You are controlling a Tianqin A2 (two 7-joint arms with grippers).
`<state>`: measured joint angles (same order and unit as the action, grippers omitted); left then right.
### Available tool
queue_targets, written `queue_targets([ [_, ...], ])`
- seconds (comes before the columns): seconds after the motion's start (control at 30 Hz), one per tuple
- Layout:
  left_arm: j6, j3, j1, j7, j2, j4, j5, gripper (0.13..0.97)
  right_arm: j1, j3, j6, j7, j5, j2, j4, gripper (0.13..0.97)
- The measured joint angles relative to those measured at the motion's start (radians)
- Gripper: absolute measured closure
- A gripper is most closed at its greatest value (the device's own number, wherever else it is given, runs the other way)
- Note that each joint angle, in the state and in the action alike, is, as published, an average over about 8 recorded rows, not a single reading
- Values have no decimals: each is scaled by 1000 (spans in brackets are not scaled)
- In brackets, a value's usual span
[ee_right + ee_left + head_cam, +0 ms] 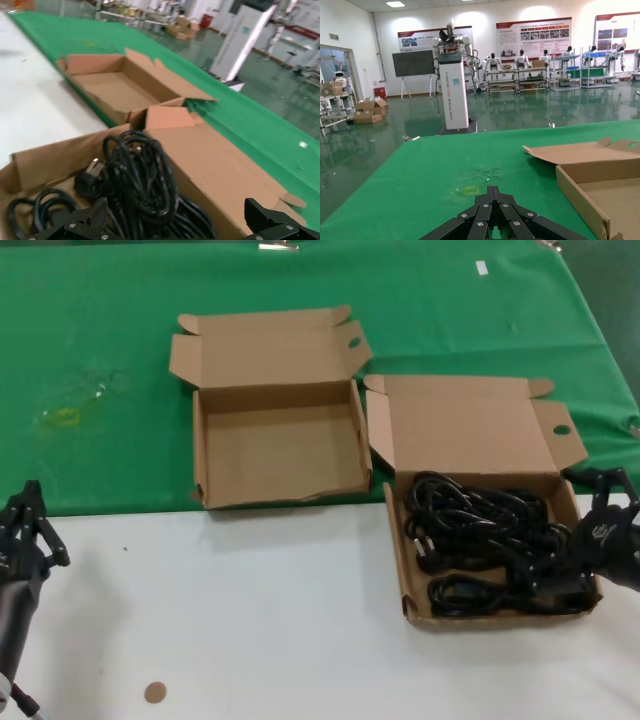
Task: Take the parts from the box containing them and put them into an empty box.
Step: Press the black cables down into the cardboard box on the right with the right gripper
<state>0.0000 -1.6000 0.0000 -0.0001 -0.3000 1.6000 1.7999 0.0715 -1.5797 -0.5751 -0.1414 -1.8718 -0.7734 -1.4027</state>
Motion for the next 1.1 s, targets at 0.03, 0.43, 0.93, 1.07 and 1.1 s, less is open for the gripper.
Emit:
queue_targets([
  [0.03, 0, 0, 0, 0, 0, 0, 0, 935, 7, -3, -11, -6, 2, -4, 6, 129],
  [0.43, 0, 0, 0, 0, 0, 0, 0, 953, 93, -51, -57, -32, 42, -14, 54, 162],
  [0.93, 0, 0, 0, 0, 0, 0, 0, 953, 144, -118, -48, -16, 99, 14, 50, 360],
  [1.07, 0, 0, 0, 0, 0, 0, 0, 953, 150, -131, -46, -15, 111, 22, 49, 454],
  [1.1, 0, 0, 0, 0, 0, 0, 0, 953, 152, -134, -45, -15, 113, 24, 49, 477],
])
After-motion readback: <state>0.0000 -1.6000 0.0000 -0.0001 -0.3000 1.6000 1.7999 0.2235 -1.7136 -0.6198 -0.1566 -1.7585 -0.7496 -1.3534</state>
